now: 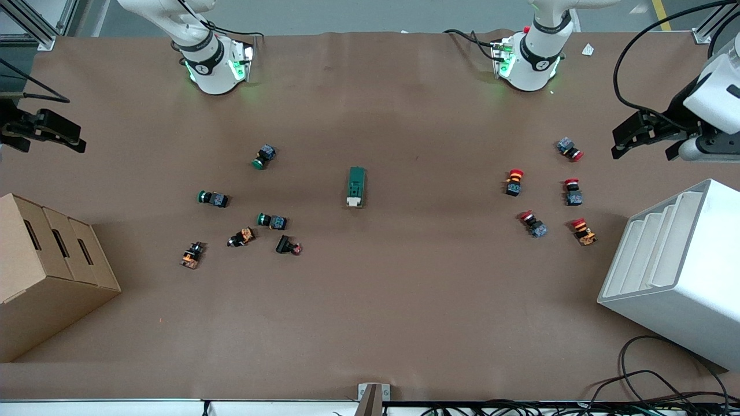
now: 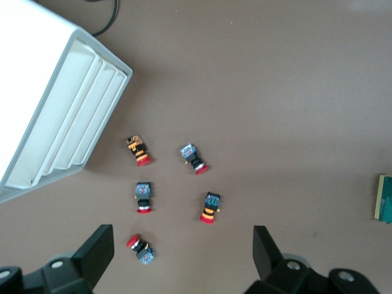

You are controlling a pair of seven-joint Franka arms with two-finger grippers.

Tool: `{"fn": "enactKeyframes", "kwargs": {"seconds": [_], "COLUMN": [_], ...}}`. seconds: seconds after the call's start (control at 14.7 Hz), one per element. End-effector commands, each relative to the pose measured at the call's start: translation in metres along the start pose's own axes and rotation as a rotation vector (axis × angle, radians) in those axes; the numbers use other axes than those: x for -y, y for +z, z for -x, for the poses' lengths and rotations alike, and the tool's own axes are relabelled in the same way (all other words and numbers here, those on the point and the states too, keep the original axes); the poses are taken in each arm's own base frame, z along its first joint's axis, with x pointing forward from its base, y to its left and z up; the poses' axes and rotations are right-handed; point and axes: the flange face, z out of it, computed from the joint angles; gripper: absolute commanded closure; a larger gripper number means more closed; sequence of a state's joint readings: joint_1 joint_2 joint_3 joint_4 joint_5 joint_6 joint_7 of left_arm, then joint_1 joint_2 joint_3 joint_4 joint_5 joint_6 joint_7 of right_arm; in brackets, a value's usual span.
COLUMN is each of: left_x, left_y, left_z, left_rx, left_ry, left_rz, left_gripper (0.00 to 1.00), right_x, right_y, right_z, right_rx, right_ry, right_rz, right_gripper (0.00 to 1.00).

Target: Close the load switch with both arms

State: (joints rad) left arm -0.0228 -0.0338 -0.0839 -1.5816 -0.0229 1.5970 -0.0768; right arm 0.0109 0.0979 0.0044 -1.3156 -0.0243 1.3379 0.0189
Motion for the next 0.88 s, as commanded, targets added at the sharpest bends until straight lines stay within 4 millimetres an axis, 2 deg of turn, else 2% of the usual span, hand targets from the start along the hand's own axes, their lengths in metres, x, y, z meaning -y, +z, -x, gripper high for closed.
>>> {"fn": "enactKeyframes", "kwargs": {"seconds": [0.0,0.34,0.82], "left_x": [-0.002,-0.012,-0.008], "left_y": [-0.003,-0.007,-0.013], "left_z": [0.028,0.043,0.038], "left_rx": [0.006,0.015,0.014], "left_ry": [-0.002,-0.017,-0.010], "left_rz": [0.010,0.020,0.006], "left_gripper": [0.00,0.00,0.00], "right_x": [0.001,-0.004,-0.012], "right_y": [-0.005,-0.009,-0.017], "right_z": [0.016,0.030,0.045], "right_rx": [-0.011,-0.063,-0.101], "right_ry": [0.007,0.009,0.018], "right_rz": [0.002,0.004,0.005], "right_gripper": [0.00,0.00,0.00]}}
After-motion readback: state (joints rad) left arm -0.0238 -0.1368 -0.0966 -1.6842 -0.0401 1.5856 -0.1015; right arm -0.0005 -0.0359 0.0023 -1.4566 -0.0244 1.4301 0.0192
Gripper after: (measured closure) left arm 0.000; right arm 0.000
